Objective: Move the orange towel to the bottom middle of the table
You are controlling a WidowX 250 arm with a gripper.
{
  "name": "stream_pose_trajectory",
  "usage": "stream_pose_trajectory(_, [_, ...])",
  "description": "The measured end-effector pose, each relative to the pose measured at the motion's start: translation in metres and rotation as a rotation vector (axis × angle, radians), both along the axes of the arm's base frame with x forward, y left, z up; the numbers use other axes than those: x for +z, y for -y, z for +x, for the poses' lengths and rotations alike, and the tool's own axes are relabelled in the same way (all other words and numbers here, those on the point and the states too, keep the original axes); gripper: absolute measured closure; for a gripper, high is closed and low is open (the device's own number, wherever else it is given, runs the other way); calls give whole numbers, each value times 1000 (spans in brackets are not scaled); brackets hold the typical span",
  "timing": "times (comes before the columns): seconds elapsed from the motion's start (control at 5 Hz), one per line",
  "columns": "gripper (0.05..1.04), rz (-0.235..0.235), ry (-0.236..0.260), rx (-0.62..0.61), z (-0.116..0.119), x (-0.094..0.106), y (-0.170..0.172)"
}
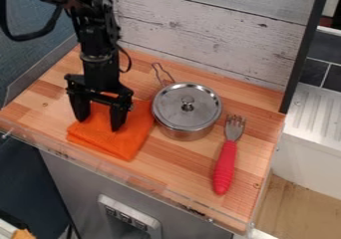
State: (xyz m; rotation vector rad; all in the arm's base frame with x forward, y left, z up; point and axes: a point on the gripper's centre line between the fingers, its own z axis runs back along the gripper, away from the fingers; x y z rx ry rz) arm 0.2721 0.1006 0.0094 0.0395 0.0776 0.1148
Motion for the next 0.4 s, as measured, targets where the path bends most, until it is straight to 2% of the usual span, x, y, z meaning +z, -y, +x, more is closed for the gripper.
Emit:
stream_pose_trajectory(0.2, [83, 9, 78, -2, 3, 35, -1])
stream_pose_trajectory(0.4, [83, 19, 107, -32, -5, 52, 2])
